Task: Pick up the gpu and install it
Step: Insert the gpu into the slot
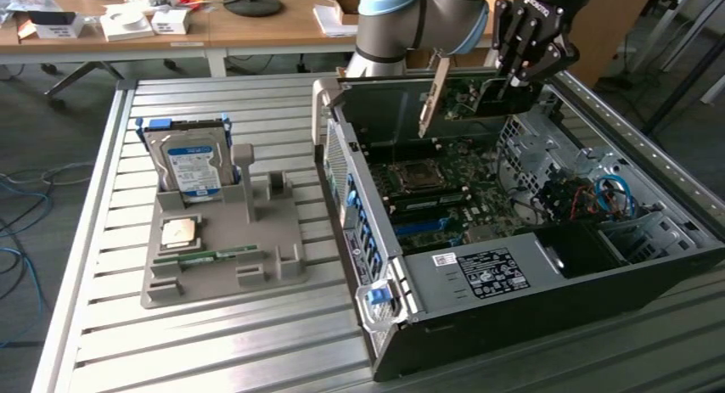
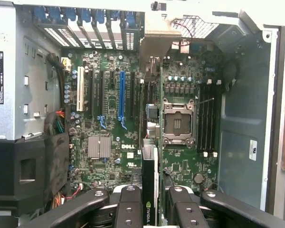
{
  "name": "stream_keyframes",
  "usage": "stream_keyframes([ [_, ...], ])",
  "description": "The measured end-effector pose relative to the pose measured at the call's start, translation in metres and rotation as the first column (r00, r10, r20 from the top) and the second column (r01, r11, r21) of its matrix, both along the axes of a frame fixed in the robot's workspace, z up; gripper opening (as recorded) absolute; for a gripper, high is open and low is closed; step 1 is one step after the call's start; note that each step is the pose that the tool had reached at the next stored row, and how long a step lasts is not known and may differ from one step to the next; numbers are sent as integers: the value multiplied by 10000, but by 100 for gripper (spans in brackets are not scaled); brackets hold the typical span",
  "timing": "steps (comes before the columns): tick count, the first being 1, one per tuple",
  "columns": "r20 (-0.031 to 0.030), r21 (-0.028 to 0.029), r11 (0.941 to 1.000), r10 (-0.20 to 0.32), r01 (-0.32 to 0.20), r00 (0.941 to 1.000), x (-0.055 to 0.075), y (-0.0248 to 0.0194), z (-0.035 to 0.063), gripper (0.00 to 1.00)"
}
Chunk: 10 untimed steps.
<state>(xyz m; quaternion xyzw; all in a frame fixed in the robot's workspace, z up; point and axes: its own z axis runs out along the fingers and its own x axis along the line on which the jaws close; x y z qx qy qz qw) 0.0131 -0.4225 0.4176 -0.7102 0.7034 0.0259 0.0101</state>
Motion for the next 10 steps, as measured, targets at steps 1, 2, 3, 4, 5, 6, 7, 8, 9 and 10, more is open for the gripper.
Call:
stream_keyframes([
  [1,0,2,10000,-1,1,10000,0,0,0,26],
  [2,0,11,10000,-21,21,10000,0,0,0,26],
  [3,0,17,10000,-60,60,10000,-1,0,-1,26],
  [4,0,19,9999,-100,100,10000,-1,-1,-1,26],
  [5,0,18,9999,-143,143,9999,-1,-2,-1,26],
  [6,0,18,9992,-404,404,9992,-2,-8,-1,26],
  [7,0,18,9992,-404,404,9992,-2,-8,-1,26],
  [8,1,18,9992,-404,404,9992,-2,-8,-1,26],
  [9,1,18,9992,-403,403,9992,-1,-8,-1,26],
  [10,0,18,9992,-404,404,9992,-1,-8,-1,26],
])
